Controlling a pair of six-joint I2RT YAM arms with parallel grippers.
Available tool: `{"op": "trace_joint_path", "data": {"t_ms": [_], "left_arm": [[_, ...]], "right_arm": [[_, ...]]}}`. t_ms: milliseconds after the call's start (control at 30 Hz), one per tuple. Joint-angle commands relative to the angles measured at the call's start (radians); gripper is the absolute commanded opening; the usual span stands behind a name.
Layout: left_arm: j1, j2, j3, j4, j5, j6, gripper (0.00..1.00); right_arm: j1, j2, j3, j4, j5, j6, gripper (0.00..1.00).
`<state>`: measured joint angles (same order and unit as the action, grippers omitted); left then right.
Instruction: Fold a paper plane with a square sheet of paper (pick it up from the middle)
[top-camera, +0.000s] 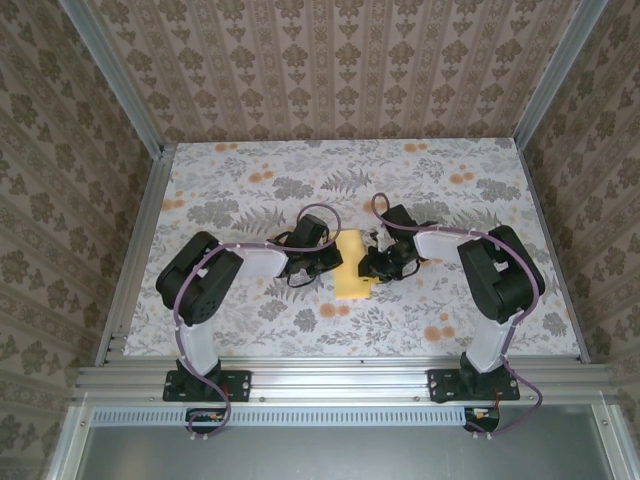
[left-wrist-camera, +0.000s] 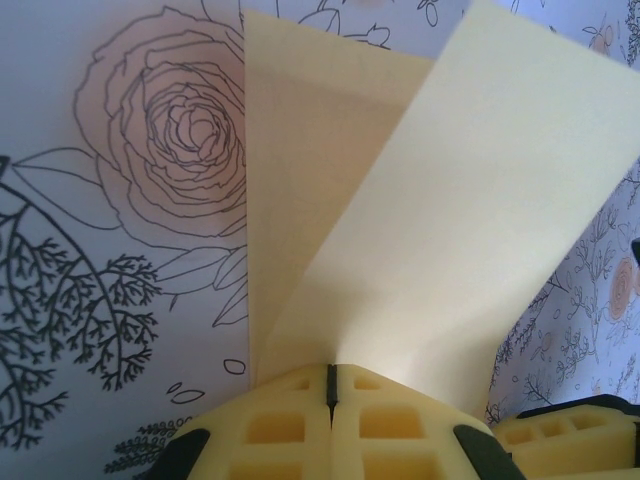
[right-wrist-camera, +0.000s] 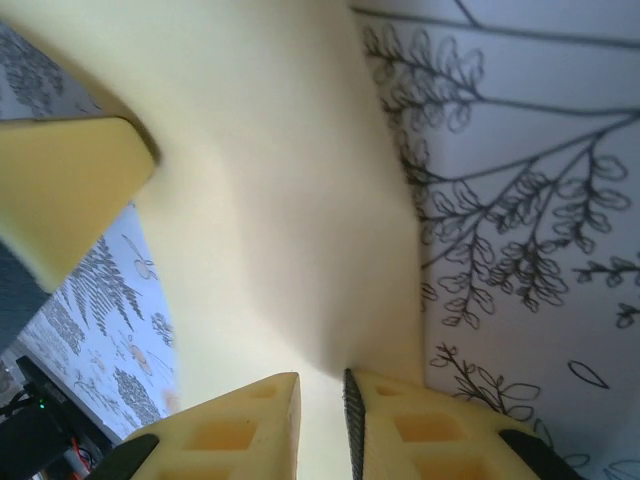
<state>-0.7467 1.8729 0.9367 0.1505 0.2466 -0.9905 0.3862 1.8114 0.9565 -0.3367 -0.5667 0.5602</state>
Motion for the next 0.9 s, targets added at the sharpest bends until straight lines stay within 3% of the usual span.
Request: {"op": "trace_joint_path", "data": {"t_ms": [0, 300, 600, 867], "left_arm": [[-0.008, 0.068, -0.026, -0.161, -0.052, 0.023, 0.05], [-0.008, 0.066, -0.025, -0.163, -0.055, 0.022, 0.05], [-0.010, 0.072, -0.021, -0.163, -0.054, 0.023, 0.05], [-0.009, 0.071, -0.016, -0.165, -0.053, 0.023, 0.05]], "right_arm": [[-0.006, 0.012, -0.018, -0.016, 0.019, 0.001, 0.22], [0.017, -0.094, -0.072, 0.023, -0.074, 0.012, 0.24], [0.020, -0.065, -0.172, 0.024, -0.012, -0.002, 0.23], [0.023, -0.168, -0.183, 0.057, -0.076, 0.004, 0.24]]}}
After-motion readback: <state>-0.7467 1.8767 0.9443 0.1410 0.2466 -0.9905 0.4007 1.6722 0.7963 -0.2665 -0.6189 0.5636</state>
